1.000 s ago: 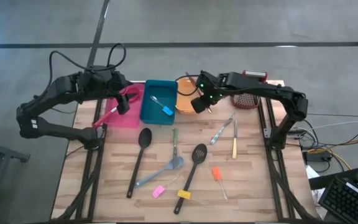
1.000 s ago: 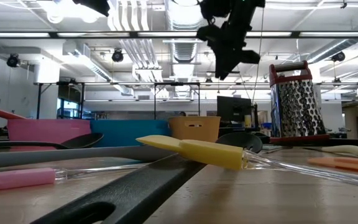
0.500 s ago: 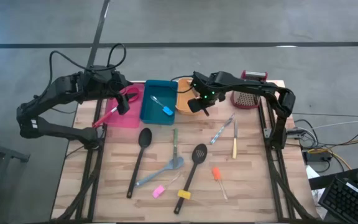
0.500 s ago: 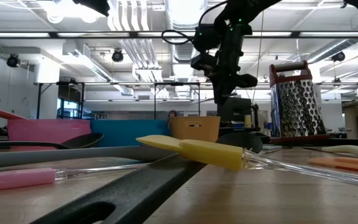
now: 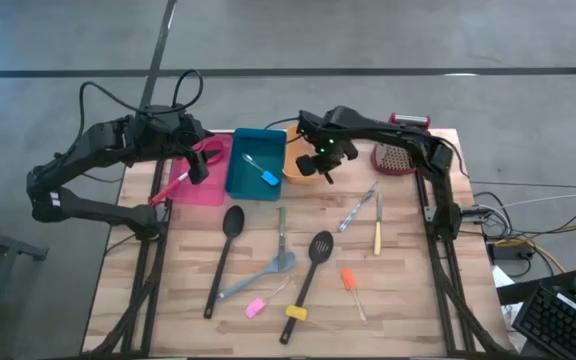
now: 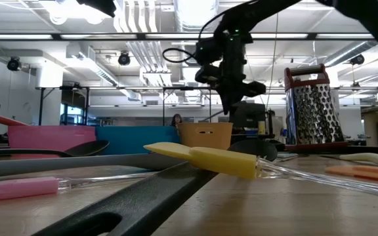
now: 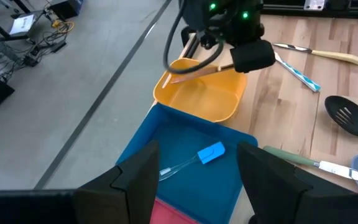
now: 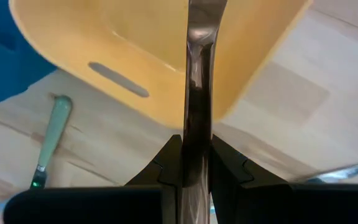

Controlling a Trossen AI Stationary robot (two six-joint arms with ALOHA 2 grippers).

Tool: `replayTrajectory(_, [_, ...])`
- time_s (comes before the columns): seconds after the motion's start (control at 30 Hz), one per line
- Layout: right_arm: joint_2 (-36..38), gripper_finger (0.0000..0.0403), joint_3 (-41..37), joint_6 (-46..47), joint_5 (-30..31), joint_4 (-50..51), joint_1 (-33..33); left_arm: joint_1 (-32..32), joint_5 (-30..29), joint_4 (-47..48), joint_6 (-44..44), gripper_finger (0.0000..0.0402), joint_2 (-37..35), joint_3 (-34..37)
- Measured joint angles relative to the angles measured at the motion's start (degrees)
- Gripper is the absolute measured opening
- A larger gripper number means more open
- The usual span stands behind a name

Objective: Pick & Place Kitchen Items
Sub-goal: Put the silver knife into the yellow bin

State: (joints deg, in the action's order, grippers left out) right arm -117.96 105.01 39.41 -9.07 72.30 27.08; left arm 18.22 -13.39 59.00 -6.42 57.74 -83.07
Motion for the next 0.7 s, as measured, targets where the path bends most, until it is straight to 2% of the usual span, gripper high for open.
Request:
replayTrajectory(0.23, [-9.5, 0.0038, 14.4, -0.4, 0.0, 14.0, 0.0, 0.0, 0.0, 1.0, 0.4, 0.0216, 0.0, 0.0])
replayTrajectory(0.43, [-15.0, 0.0038, 21.6, -1.0, -0.4, 15.4, 0.0, 0.0, 0.0, 1.7, 0.4, 0.0216, 0.0, 0.0])
replayTrajectory(0.7, [-19.0, 0.0038, 25.4, -1.3, -3.0, 17.1, 0.4, 0.0, 0.0, 2.3, 0.6, 0.0216, 0.0, 0.5])
